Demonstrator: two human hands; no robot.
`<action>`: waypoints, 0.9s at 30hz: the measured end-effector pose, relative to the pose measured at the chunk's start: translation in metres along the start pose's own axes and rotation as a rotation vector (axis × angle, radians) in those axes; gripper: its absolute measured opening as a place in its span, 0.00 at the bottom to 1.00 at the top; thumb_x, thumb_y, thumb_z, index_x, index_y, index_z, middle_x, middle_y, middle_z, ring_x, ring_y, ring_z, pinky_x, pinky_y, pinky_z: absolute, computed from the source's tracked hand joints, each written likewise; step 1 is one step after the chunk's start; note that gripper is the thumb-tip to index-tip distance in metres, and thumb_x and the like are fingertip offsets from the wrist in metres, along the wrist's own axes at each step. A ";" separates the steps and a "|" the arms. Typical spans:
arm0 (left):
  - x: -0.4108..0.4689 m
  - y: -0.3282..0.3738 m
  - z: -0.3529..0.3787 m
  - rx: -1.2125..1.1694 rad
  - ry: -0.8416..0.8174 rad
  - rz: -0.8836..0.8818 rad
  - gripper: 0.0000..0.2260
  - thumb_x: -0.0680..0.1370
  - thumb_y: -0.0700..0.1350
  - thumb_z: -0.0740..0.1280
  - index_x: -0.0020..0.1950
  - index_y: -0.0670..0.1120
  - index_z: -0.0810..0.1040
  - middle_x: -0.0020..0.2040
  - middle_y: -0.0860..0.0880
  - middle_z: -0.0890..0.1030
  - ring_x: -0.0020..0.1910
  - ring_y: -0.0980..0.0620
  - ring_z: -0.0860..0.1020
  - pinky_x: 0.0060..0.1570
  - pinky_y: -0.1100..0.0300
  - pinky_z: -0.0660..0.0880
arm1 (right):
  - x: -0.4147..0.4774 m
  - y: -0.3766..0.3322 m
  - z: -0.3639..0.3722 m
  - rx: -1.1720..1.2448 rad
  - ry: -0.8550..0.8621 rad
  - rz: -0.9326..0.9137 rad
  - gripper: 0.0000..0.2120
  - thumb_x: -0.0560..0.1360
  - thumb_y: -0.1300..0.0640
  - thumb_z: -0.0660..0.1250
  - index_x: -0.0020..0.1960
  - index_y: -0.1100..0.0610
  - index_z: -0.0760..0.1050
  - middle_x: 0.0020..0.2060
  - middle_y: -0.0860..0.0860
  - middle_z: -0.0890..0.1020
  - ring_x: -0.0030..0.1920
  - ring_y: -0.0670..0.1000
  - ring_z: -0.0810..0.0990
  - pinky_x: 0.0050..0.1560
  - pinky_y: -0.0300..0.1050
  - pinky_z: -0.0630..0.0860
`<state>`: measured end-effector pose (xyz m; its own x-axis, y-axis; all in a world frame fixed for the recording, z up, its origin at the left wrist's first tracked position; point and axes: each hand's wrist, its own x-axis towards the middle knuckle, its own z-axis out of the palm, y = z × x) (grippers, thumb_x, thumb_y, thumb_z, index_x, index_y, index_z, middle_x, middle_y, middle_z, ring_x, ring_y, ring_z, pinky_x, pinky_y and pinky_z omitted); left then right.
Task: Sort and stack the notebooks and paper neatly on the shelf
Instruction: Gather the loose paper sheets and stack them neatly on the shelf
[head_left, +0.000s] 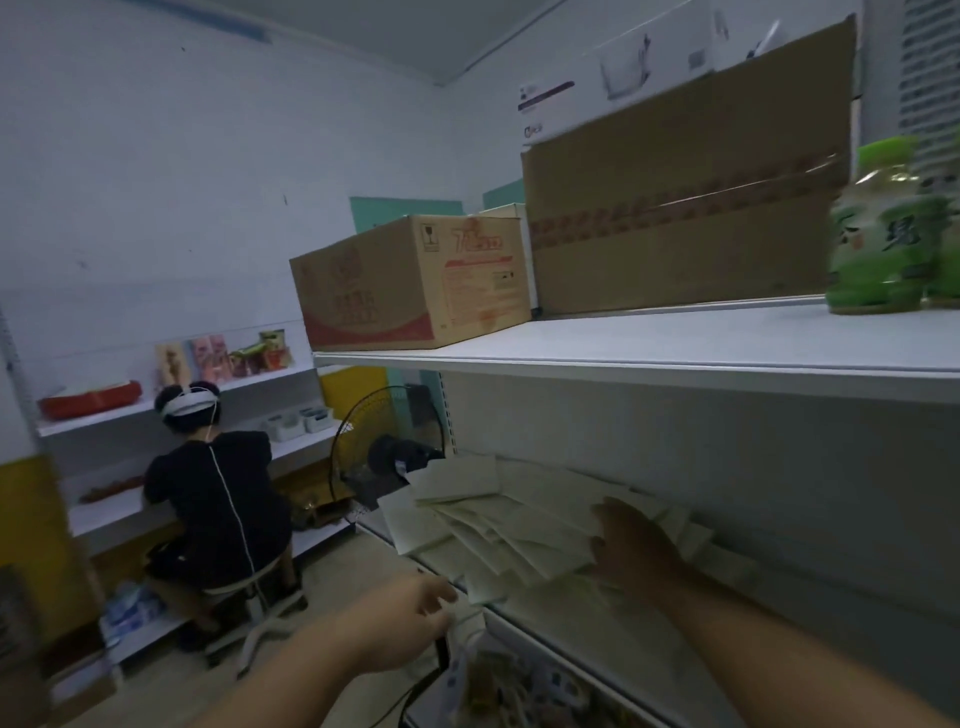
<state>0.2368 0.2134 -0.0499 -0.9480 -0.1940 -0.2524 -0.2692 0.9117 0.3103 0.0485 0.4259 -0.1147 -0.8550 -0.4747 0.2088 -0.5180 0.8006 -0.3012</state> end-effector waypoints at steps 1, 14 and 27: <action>0.010 0.000 -0.001 -0.002 -0.029 0.018 0.18 0.80 0.54 0.59 0.69 0.53 0.71 0.63 0.53 0.77 0.59 0.56 0.76 0.59 0.62 0.72 | 0.006 0.002 0.005 -0.019 -0.018 0.016 0.25 0.80 0.50 0.55 0.75 0.56 0.59 0.75 0.52 0.60 0.74 0.50 0.59 0.71 0.41 0.58; 0.151 -0.018 -0.028 -0.639 -0.166 0.272 0.13 0.81 0.45 0.59 0.62 0.43 0.75 0.47 0.49 0.82 0.40 0.55 0.81 0.41 0.65 0.77 | 0.045 0.003 0.016 -0.172 0.361 0.148 0.08 0.71 0.64 0.65 0.48 0.63 0.80 0.44 0.61 0.83 0.46 0.62 0.83 0.48 0.56 0.79; 0.209 -0.069 -0.082 -1.678 -0.677 0.356 0.27 0.74 0.61 0.59 0.69 0.50 0.65 0.63 0.42 0.74 0.58 0.41 0.76 0.56 0.44 0.74 | 0.070 -0.158 0.014 -0.117 0.802 -0.056 0.20 0.77 0.47 0.56 0.44 0.55 0.83 0.39 0.51 0.85 0.37 0.52 0.83 0.37 0.38 0.71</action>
<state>0.0436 0.0807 -0.0491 -0.8829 0.4519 -0.1276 -0.3636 -0.4859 0.7948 0.0704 0.2615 -0.0652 -0.5272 -0.1438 0.8375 -0.5158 0.8374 -0.1809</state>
